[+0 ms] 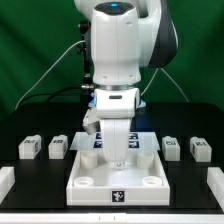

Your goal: Assemble one leg

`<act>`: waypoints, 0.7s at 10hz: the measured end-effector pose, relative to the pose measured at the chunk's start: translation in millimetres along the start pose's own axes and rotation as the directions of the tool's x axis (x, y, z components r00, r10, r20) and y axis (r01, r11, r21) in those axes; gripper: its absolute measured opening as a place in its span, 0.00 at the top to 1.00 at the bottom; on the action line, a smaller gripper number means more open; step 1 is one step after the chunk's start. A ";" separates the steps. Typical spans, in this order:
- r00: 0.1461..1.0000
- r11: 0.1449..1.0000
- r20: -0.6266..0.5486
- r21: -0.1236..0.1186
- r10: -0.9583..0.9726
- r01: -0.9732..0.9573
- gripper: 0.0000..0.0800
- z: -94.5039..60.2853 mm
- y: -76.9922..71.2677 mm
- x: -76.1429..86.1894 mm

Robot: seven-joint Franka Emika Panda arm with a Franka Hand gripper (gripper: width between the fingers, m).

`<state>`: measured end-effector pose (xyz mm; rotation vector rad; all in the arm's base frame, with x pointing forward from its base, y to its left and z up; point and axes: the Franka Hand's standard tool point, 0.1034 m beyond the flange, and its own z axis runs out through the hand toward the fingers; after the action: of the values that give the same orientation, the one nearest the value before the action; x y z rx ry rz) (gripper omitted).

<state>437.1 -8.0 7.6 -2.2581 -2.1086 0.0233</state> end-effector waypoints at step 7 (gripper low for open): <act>1.000 1.000 -0.001 -0.009 0.001 -0.001 0.93 -1.0 1.9 -0.2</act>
Offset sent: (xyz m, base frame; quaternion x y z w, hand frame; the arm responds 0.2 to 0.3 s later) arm 0.0000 0.0000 0.0000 0.0000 0.0000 0.0000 1.0000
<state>438.9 -8.4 8.5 -2.2641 -2.1108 0.0135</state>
